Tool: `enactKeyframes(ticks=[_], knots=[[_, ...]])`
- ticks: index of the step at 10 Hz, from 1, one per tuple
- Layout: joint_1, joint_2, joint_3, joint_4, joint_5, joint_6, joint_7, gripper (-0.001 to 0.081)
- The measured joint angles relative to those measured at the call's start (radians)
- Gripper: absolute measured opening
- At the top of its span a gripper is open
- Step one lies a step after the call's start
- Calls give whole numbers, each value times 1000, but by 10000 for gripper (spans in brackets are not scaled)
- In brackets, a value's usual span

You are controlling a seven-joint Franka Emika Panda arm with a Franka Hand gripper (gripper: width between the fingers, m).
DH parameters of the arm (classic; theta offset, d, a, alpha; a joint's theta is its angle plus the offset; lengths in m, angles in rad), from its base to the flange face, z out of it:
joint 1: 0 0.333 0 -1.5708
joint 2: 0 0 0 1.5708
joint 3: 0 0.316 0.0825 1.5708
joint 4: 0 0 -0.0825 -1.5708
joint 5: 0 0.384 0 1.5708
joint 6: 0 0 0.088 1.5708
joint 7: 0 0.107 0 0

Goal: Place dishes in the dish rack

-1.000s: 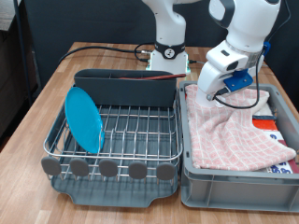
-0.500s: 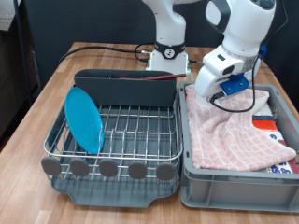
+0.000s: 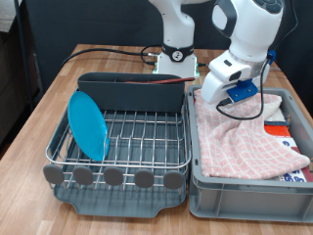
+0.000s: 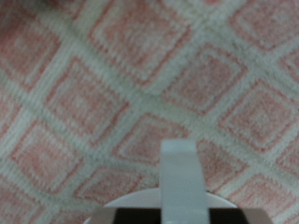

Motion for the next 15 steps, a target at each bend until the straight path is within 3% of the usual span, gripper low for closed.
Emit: enactKeyframes(ticks=[3, 7, 10, 12, 15], knots=[[1, -11, 0, 9, 2, -21, 0, 71], [1, -94, -2, 58, 24, -145, 20, 71], [-9, -151, -29, 132, 30, -270, 56, 71], [-18, -149, -52, 190, 47, -334, 23, 71], [-22, -139, -65, 200, 35, -311, -7, 71]])
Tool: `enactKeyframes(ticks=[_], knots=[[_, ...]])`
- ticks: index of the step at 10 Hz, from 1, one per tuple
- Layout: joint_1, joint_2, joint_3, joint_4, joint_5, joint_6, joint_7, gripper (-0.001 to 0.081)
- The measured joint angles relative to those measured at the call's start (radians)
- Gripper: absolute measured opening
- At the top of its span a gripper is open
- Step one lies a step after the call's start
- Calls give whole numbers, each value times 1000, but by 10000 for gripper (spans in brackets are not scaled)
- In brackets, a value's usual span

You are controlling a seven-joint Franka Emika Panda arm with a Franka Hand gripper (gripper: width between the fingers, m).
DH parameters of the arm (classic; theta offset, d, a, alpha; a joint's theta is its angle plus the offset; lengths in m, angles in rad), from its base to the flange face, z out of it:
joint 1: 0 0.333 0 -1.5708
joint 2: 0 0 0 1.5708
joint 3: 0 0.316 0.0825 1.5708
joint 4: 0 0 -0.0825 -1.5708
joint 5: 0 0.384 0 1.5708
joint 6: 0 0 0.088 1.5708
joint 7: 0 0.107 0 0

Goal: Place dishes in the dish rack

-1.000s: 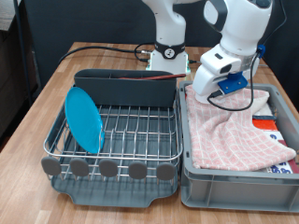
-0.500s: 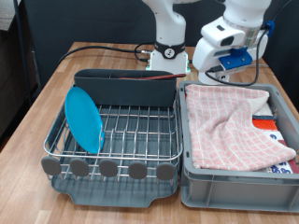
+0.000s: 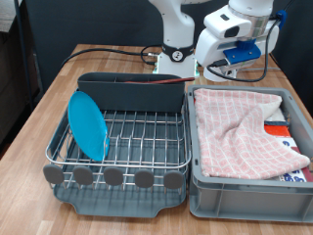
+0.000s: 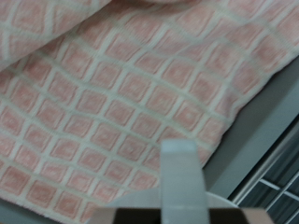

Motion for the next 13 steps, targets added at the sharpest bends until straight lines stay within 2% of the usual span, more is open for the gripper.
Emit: enactKeyframes(ticks=[2, 5, 7, 10, 11, 13], knots=[[-19, 37, -36, 47, -9, 35, -44, 71], [-42, 113, -81, 142, -23, 55, -34, 71], [-48, 188, -97, 239, -47, 0, 19, 71], [-50, 192, -100, 238, -12, 13, 10, 71], [-52, 207, -107, 258, -2, 14, 13, 71], [-58, 268, -123, 341, -1, 2, 23, 71]])
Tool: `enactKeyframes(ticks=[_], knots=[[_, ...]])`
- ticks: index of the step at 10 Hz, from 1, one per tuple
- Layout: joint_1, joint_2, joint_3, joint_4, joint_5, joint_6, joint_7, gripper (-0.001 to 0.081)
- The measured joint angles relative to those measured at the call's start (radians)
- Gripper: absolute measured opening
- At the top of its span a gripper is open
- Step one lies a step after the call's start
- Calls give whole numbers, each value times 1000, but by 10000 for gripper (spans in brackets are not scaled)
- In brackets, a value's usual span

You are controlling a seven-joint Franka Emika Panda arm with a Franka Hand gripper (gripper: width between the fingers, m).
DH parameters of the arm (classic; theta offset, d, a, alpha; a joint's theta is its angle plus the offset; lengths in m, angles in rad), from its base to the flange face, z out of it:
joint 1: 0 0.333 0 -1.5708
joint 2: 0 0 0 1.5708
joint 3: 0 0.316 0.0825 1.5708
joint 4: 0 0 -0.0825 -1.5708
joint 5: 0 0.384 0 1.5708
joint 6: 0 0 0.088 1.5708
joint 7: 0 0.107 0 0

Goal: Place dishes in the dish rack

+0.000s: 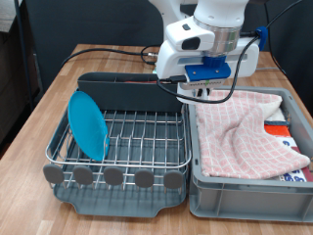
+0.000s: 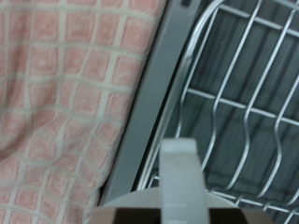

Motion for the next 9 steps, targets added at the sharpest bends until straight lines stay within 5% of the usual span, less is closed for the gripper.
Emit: enactKeyframes(ticks=[6, 9], knots=[[-7, 226, -28, 296, 22, -25, 50, 71], [-7, 225, -30, 283, 15, 17, 52, 71]])
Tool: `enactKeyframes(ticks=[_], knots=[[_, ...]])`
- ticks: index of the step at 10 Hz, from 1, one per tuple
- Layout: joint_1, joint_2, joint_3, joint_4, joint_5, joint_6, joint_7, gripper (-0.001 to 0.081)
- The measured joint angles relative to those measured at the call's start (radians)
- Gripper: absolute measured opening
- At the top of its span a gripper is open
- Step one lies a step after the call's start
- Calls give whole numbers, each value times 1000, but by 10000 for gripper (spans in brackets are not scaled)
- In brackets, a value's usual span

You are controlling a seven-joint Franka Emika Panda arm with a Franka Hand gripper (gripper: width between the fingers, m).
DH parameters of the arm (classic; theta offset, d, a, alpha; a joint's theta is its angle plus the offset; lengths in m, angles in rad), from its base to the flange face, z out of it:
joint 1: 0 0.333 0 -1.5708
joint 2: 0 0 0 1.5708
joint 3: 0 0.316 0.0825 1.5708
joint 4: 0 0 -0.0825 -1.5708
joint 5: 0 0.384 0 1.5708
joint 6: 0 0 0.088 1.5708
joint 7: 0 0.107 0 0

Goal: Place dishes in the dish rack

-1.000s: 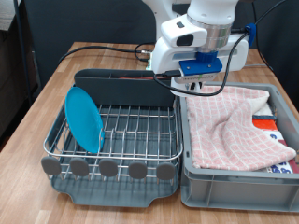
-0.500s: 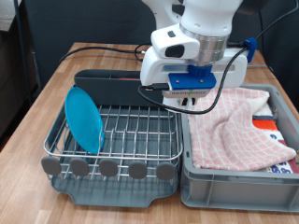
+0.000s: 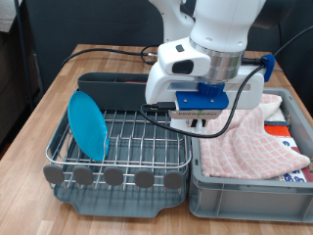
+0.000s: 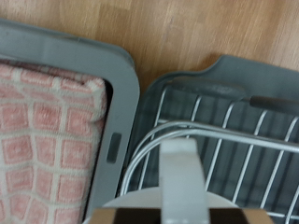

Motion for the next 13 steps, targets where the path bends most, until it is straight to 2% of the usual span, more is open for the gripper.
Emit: enactKeyframes(ticks=[3, 7, 11, 13], knots=[[0, 4, -7, -17, -6, 75, 11, 71], [0, 15, -15, -14, -6, 113, 12, 71], [0, 69, -27, 19, -3, 208, 33, 71], [-1, 106, -29, 48, 8, 224, 46, 71]])
